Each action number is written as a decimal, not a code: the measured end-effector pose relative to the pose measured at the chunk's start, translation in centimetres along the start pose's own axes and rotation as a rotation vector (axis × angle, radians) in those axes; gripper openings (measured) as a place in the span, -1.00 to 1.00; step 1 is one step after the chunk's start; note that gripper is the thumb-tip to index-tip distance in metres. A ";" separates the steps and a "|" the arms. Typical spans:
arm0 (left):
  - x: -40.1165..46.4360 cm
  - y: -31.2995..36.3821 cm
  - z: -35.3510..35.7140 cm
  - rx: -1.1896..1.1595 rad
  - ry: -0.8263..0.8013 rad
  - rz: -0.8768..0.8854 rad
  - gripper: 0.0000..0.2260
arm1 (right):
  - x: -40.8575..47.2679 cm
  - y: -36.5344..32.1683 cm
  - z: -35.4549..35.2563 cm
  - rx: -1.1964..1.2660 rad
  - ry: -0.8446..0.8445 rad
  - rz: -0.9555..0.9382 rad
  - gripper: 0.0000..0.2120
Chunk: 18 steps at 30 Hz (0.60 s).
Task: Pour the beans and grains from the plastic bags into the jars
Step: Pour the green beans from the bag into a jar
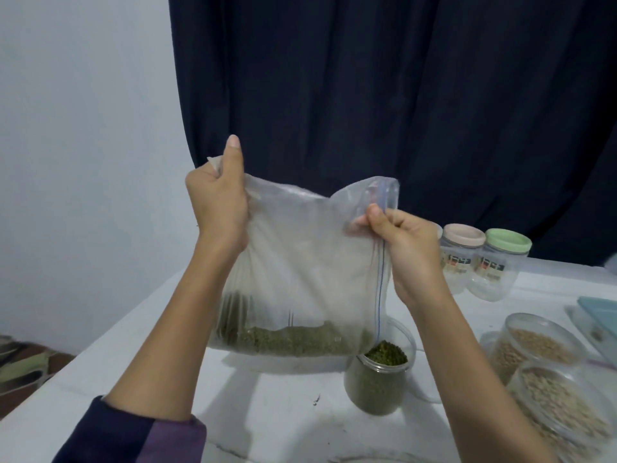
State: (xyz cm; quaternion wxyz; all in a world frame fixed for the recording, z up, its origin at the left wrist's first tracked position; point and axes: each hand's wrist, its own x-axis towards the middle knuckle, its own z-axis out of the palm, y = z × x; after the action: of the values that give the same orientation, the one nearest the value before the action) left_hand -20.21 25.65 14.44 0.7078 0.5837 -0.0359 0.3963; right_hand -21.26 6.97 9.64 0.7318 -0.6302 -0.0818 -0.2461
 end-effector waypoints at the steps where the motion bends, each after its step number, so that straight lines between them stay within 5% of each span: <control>1: 0.0 0.0 -0.1 -0.003 -0.001 -0.002 -0.50 | 0.0 -0.1 0.0 -0.006 0.001 0.001 -0.79; 4: 0.1 -0.1 -0.2 -0.002 0.003 -0.010 -0.51 | 0.2 -0.2 -0.3 0.030 0.073 -0.020 -0.78; 8: 0.0 -0.2 -0.2 -0.009 0.003 -0.018 -0.50 | -0.6 -0.1 0.3 -0.032 -0.092 -0.006 -0.77; 11: 0.1 -0.1 -0.3 -0.008 0.022 -0.042 -0.50 | 0.0 -0.3 -0.4 0.026 0.034 -0.011 -0.75; 15: 0.1 -0.1 -0.3 -0.005 0.020 -0.039 -0.50 | -0.5 -0.2 0.2 -0.046 -0.094 0.004 -0.75; 18: 0.2 -0.2 -0.4 0.002 0.026 -0.044 -0.50 | 0.1 -0.5 -0.3 -0.013 0.054 -0.016 -0.76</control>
State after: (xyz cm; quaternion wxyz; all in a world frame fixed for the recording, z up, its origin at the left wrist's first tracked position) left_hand -20.17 26.07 14.27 0.7162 0.5798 -0.0134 0.3882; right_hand -21.49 6.61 10.07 0.7279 -0.6273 -0.0655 -0.2691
